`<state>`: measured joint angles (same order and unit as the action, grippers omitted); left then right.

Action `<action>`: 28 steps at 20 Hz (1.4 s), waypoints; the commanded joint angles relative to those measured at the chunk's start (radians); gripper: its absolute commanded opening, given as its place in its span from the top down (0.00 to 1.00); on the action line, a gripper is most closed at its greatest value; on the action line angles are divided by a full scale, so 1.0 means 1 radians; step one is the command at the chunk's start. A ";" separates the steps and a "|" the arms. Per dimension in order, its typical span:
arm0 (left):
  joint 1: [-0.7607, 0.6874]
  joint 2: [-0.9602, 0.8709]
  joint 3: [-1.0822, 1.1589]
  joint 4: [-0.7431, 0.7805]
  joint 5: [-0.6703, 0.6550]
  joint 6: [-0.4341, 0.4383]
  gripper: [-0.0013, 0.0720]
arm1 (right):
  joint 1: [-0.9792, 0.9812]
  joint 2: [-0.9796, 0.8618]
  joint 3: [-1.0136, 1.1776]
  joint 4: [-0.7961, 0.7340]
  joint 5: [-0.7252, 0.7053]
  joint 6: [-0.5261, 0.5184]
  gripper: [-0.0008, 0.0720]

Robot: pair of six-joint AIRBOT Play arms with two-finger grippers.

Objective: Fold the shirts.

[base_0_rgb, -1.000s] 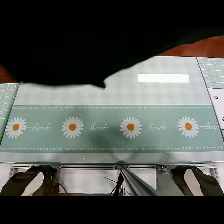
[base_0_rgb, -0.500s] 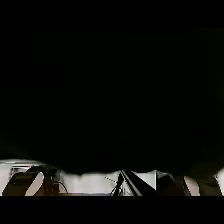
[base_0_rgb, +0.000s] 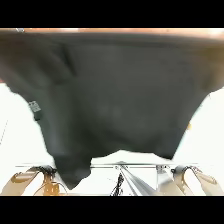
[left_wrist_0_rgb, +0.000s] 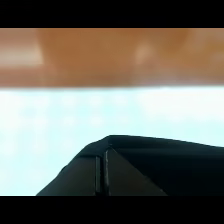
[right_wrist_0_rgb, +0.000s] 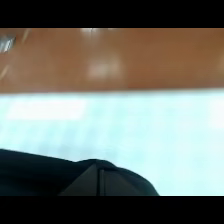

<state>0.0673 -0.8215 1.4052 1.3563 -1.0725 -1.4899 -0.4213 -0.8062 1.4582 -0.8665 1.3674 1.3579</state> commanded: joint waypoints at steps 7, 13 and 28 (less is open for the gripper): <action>0.001 -0.539 -0.137 -0.329 0.435 -0.002 0.95 | 0.180 -0.735 0.075 0.140 -0.307 -0.113 0.96; 0.001 -0.699 -0.137 -0.538 0.515 0.000 0.95 | 0.213 -1.056 0.338 0.140 -0.301 0.051 0.96; 0.065 -0.763 -0.107 -0.307 -0.077 0.116 0.95 | 0.211 -1.110 0.271 -0.047 0.032 -0.034 0.96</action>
<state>0.1272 -1.5764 1.3331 0.9501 -1.0512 -1.3598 -0.2249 -1.9148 1.7859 -0.8494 1.3598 1.3350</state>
